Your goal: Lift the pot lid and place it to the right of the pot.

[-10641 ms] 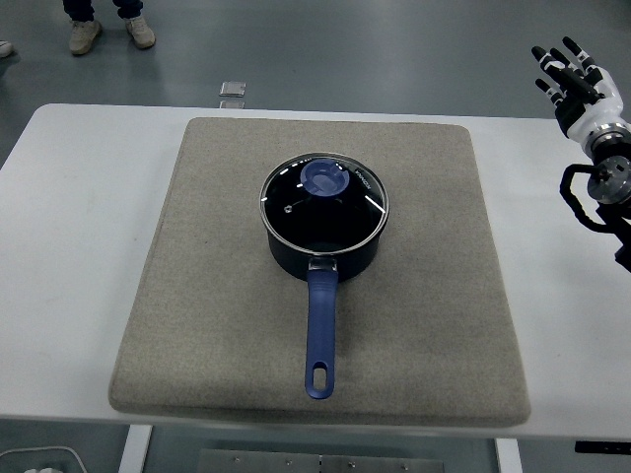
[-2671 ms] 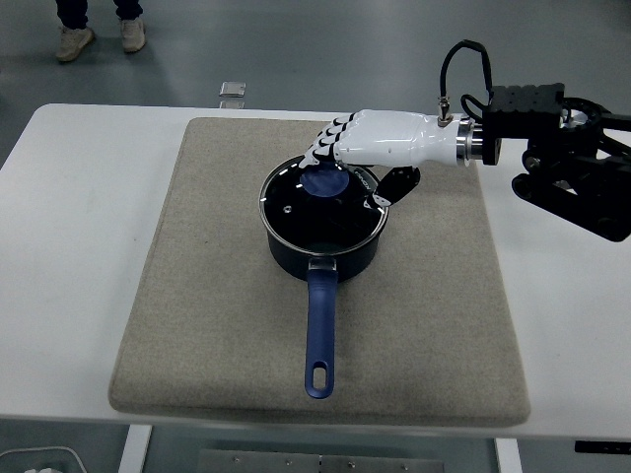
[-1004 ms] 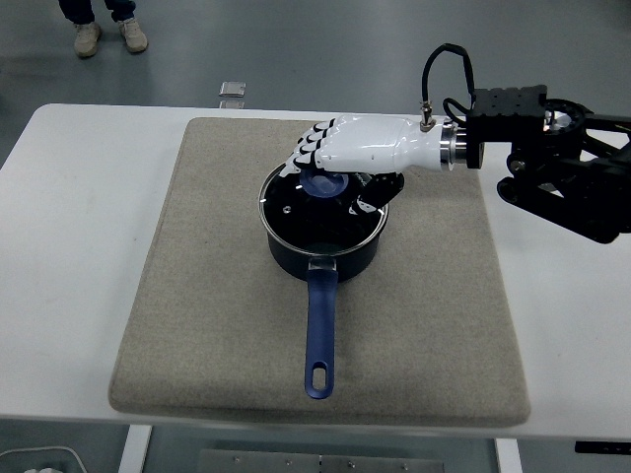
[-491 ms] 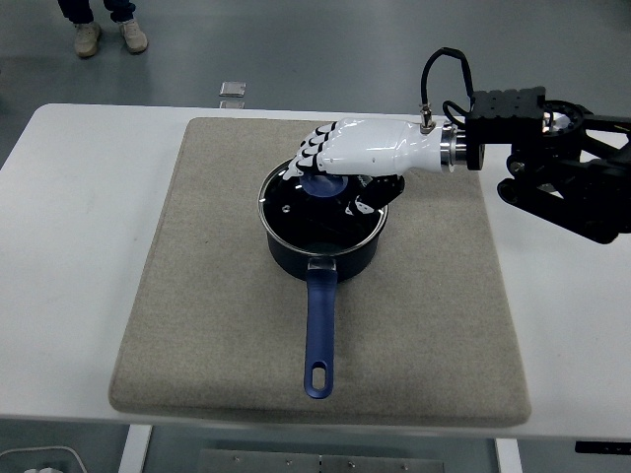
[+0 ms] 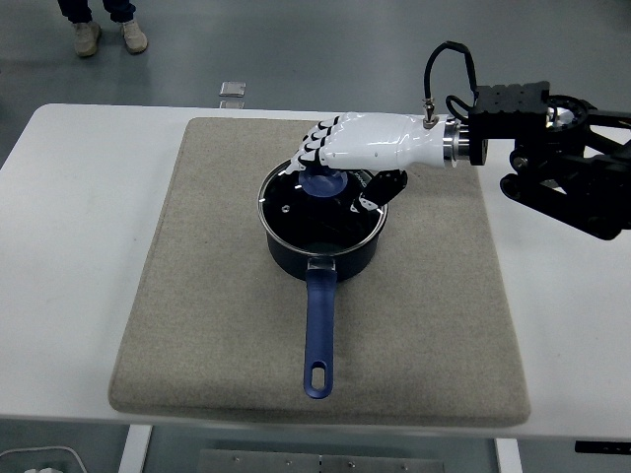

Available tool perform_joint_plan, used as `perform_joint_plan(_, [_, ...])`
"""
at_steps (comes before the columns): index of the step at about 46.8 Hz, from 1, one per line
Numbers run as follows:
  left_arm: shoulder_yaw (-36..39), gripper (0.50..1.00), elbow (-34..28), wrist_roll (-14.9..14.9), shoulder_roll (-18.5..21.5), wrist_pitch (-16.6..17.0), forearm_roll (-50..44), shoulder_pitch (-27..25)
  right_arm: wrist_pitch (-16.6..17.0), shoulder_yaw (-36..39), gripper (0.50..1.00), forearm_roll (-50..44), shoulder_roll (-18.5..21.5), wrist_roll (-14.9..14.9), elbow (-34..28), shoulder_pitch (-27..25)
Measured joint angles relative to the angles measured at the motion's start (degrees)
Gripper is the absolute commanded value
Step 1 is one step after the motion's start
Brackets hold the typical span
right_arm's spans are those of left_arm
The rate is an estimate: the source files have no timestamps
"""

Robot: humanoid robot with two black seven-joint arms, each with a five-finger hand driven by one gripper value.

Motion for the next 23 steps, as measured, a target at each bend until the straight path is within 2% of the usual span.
perform_joint_plan(23, [0.0, 1.0, 0.0, 0.0, 0.0, 0.0, 0.0, 0.0, 0.04, 0.02, 0.889, 0.09, 0.21, 0.0, -0.95, 1.45])
